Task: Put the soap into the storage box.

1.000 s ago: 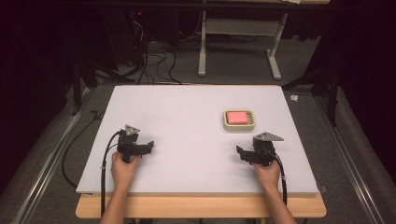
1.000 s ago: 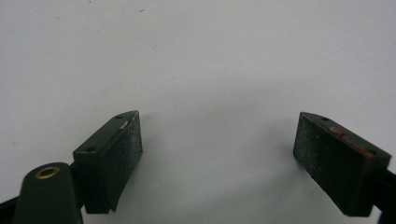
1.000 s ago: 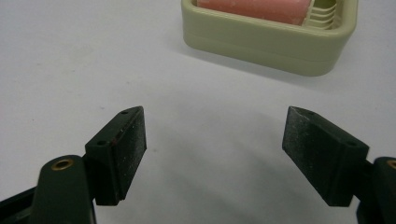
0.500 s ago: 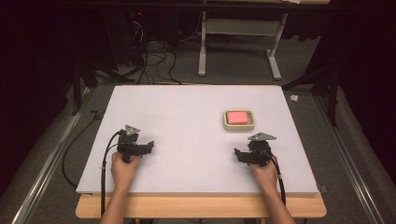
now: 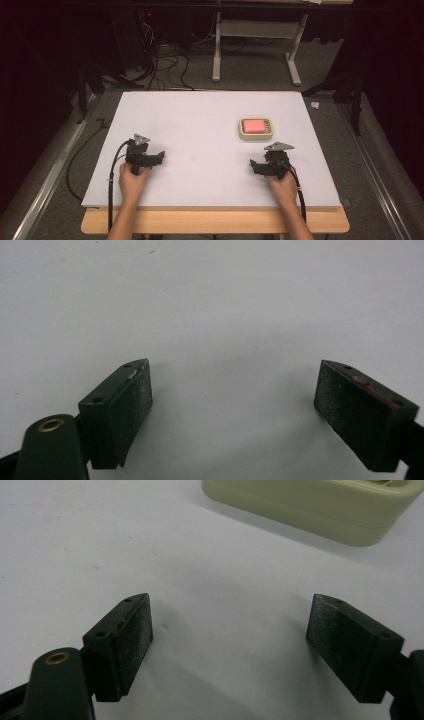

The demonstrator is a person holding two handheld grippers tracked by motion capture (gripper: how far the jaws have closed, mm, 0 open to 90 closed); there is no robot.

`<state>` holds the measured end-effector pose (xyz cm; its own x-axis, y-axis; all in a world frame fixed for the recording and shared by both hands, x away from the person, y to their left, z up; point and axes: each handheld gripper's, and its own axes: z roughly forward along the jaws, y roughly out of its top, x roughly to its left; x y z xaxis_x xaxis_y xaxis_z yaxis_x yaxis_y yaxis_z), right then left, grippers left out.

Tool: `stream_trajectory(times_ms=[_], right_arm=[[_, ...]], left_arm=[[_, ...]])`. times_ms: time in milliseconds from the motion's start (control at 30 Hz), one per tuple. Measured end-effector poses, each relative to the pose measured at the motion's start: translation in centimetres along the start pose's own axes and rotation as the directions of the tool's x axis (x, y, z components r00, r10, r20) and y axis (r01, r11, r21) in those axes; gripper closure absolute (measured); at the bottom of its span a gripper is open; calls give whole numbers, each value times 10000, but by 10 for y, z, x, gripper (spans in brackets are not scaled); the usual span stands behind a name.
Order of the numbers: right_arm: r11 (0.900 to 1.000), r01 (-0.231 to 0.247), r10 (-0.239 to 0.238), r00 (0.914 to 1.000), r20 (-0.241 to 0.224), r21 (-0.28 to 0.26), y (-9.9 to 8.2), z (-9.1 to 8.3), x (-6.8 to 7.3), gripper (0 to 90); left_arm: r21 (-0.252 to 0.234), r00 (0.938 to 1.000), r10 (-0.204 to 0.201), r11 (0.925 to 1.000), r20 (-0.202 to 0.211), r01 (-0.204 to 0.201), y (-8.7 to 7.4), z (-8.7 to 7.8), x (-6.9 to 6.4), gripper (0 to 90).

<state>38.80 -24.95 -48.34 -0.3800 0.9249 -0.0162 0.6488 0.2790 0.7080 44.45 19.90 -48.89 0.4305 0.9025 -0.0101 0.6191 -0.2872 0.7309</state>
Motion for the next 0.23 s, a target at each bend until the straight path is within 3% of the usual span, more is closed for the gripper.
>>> stream_trajectory(times_ms=[233], right_arm=[[10000,-9,9,10000,1,15,0,0,0,191]], left_arm=[[1,10000,0,10000,2,0,0,0,0,159]])
